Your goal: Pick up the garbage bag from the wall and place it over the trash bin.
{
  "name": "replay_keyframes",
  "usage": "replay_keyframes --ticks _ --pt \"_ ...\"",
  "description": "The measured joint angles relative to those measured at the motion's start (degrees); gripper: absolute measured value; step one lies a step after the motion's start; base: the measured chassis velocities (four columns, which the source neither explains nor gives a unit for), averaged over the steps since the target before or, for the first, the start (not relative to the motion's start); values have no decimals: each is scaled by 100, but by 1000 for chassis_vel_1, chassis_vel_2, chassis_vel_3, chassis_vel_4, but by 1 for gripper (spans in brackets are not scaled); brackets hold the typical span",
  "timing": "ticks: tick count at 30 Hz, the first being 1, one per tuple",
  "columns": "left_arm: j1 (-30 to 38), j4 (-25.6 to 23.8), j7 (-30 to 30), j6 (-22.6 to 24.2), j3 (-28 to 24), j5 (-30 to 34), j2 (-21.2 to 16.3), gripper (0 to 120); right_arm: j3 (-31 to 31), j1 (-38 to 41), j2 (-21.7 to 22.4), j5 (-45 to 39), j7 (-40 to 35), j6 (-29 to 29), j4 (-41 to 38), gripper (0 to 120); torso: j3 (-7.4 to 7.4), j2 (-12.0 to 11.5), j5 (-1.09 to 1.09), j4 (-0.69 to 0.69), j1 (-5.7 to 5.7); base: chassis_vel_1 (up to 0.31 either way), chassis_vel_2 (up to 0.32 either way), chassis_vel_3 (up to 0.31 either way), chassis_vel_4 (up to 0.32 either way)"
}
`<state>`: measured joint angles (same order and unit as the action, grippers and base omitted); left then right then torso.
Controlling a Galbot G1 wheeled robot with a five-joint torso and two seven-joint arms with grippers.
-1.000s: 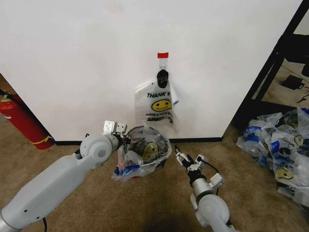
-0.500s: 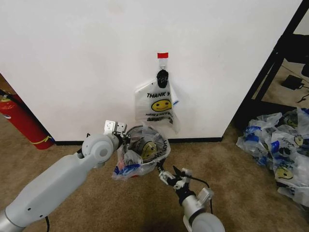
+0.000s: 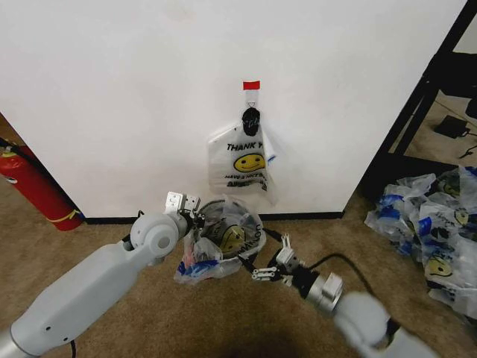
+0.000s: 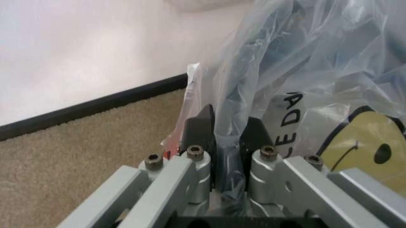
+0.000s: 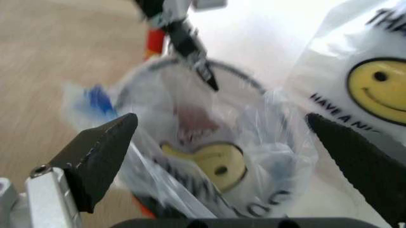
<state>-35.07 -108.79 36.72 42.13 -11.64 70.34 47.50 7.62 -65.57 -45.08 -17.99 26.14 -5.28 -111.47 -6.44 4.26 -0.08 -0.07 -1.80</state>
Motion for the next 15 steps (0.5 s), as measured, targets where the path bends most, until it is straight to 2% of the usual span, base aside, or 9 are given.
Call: replay_keyframes --ticks 3,5,11,15 --pt "8 7 -57 0 -36 -135 39 4 -240 558 476 -402 626 64 303 100 -1 0 2 -1 0 0 0 0 0" --pt "8 13 -71 0 -48 -194 49 4 -330 672 556 -514 750 84 371 100 -1 0 3 -1 0 0 0 0 0" --pt "22 43 -80 0 -111 -344 95 4 -671 933 639 -680 1152 163 601 98 0 0 3 -1 0 0 0 0 0" --pt "17 -4 -81 1 -180 -359 77 4 -1102 1112 497 -545 1189 178 889 84 0 0 2 -2 0 0 0 0 0"
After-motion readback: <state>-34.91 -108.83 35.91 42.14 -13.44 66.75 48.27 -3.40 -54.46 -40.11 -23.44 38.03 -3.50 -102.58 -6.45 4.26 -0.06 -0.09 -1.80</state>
